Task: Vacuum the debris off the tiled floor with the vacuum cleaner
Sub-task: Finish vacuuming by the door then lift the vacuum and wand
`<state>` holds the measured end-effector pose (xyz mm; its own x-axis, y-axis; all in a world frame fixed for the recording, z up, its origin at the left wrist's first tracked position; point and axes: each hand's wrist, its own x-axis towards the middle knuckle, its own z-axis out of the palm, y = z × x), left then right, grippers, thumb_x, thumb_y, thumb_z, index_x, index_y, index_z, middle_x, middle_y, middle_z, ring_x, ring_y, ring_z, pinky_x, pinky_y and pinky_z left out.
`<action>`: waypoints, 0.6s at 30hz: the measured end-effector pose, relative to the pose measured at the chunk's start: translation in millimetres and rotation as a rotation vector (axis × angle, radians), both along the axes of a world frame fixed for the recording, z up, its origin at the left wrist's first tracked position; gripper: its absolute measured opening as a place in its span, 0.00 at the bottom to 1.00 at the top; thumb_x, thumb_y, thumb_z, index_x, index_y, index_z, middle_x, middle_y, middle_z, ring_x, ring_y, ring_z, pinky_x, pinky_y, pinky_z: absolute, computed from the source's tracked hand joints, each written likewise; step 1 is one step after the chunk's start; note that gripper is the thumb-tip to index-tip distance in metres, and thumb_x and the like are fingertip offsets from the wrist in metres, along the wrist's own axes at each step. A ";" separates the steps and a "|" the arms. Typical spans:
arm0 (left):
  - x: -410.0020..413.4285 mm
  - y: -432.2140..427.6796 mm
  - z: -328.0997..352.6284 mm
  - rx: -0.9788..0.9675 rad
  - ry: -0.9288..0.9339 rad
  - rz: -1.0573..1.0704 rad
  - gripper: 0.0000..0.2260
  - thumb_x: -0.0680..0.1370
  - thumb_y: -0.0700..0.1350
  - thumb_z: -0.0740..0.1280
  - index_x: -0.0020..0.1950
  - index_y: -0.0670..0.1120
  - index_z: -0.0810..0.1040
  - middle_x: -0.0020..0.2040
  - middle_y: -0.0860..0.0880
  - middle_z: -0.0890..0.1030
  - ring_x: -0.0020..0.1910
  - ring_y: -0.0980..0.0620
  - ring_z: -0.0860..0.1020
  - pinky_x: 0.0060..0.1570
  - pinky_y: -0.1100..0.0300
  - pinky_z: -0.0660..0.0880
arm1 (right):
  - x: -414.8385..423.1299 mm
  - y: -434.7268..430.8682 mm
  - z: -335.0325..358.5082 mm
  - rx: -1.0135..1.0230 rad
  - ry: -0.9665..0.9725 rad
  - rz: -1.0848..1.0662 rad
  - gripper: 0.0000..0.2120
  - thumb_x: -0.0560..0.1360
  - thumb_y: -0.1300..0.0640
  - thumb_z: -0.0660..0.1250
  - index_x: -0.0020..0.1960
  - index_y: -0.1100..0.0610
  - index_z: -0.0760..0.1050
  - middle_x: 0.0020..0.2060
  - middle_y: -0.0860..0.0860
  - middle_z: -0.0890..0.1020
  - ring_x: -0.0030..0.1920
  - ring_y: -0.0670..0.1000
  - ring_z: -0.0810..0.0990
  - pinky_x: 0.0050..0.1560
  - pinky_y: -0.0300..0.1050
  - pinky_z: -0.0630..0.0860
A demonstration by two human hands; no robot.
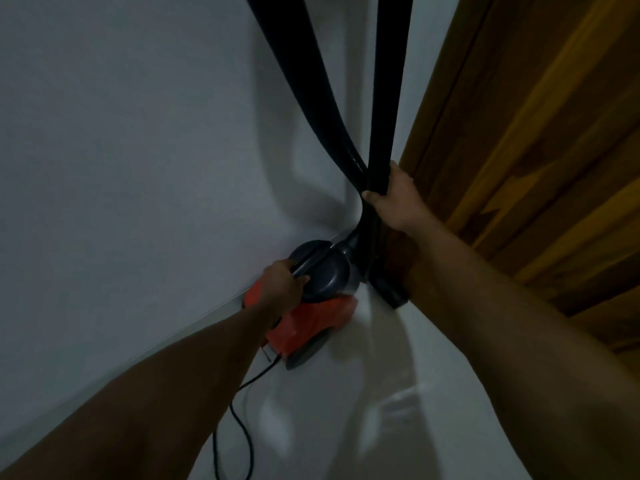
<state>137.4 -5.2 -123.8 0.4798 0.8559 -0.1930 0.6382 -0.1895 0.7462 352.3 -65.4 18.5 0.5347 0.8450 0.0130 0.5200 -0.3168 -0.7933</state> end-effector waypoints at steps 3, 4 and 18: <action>22.8 8.8 -1.9 -0.030 0.008 0.014 0.13 0.77 0.43 0.71 0.60 0.41 0.82 0.52 0.41 0.84 0.46 0.46 0.81 0.47 0.59 0.77 | 16.2 7.8 -9.5 0.005 0.022 -0.037 0.23 0.77 0.64 0.68 0.70 0.59 0.66 0.61 0.50 0.75 0.59 0.45 0.73 0.48 0.24 0.70; 28.7 10.8 -1.7 -0.028 0.009 0.010 0.12 0.77 0.42 0.71 0.59 0.41 0.82 0.51 0.41 0.84 0.45 0.47 0.81 0.45 0.60 0.75 | 21.0 9.6 -11.0 0.020 0.029 -0.053 0.23 0.77 0.64 0.68 0.70 0.59 0.66 0.61 0.49 0.75 0.59 0.45 0.73 0.50 0.25 0.70; 38.9 -2.0 -2.3 0.022 0.064 -0.142 0.10 0.78 0.39 0.68 0.58 0.37 0.79 0.52 0.36 0.83 0.50 0.39 0.82 0.46 0.55 0.76 | 51.4 17.7 -14.8 0.012 0.041 -0.214 0.23 0.75 0.63 0.70 0.68 0.57 0.69 0.60 0.53 0.78 0.57 0.48 0.76 0.58 0.37 0.70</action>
<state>176.3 -7.1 -126.1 0.5835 0.7846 -0.2096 0.6502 -0.2967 0.6994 403.7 -47.7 3.7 0.7022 0.7119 -0.0036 0.4088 -0.4074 -0.8166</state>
